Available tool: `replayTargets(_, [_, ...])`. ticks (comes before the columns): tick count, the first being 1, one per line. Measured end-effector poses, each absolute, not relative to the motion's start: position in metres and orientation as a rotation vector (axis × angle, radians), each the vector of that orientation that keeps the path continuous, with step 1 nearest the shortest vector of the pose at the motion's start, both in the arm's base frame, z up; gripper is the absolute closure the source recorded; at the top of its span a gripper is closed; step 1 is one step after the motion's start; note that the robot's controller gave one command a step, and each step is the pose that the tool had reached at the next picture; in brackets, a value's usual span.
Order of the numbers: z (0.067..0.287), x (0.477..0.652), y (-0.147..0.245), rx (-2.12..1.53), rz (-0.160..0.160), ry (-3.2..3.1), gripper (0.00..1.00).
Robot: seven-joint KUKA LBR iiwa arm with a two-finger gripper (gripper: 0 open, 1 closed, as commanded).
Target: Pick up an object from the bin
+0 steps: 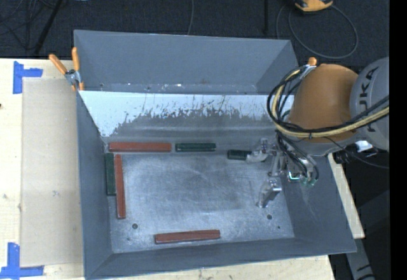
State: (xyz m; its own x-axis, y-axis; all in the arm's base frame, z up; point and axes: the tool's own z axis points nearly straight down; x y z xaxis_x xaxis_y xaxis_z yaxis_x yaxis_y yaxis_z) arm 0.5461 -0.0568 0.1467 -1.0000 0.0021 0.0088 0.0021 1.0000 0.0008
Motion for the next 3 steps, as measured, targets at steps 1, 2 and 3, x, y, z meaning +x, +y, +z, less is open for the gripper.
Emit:
replayTargets(1, [0.151,0.548,-0.057,-0.001,0.000,-3.140,0.00])
replayTargets(2, [0.146,0.585,-0.061,-0.068,-0.001,-3.142,0.00])
replayTargets(3, [0.120,0.592,-0.060,-0.113,-0.001,-3.144,0.00])
